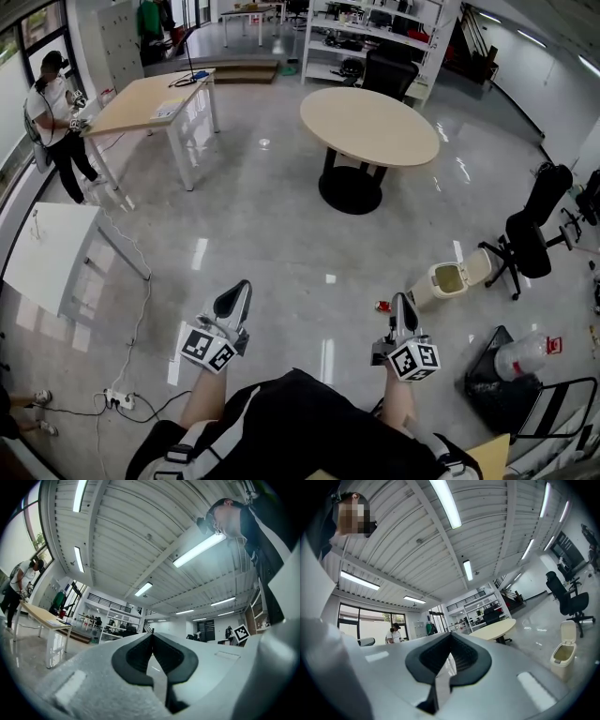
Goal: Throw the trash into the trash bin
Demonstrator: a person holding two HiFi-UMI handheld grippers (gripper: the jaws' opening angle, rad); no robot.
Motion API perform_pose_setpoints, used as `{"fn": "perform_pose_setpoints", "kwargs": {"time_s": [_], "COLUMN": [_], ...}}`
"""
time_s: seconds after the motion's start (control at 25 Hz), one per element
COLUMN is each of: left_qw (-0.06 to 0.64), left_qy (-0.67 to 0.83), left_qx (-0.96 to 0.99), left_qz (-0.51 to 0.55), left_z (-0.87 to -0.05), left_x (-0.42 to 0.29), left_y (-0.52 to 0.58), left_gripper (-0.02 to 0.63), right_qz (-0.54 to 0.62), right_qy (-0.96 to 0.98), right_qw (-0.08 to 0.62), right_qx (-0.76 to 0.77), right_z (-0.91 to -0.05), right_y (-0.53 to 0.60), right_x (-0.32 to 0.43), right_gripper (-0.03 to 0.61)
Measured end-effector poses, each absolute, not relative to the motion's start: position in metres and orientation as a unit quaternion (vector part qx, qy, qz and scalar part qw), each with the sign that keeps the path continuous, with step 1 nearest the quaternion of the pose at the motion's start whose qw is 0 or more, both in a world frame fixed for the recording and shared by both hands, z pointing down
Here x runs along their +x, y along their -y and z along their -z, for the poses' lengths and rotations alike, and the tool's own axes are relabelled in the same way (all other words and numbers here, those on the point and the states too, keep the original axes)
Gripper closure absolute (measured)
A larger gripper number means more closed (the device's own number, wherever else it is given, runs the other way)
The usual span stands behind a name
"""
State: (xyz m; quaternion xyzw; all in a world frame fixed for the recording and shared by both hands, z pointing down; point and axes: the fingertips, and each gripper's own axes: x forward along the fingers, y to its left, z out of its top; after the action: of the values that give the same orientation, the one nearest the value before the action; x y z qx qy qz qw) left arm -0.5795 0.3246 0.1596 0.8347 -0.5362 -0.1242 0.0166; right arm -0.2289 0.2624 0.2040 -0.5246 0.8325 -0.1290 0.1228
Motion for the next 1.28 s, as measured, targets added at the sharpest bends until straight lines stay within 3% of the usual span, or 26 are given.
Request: {"fn": "perform_pose_setpoints", "kwargs": {"time_s": [0.56,1.28], "left_qw": [0.029,0.05], "left_qy": [0.446,0.328], "left_qx": [0.887,0.937], "left_qz": [0.114,0.111], "left_z": [-0.161,-0.178], "left_x": [-0.462,-0.273], "left_y": [-0.273,-0.248], "left_gripper": [0.614,0.614], "right_qz": [0.115,0.081], "right_qy": [-0.773,-0.71], "right_qw": [0.135,0.103], "right_qx": [-0.609,-0.692], "right_z": [-0.216,-0.227], "right_y": [-0.286,-0.354], "right_x": [-0.102,0.05], "right_gripper": [0.574,0.574]}}
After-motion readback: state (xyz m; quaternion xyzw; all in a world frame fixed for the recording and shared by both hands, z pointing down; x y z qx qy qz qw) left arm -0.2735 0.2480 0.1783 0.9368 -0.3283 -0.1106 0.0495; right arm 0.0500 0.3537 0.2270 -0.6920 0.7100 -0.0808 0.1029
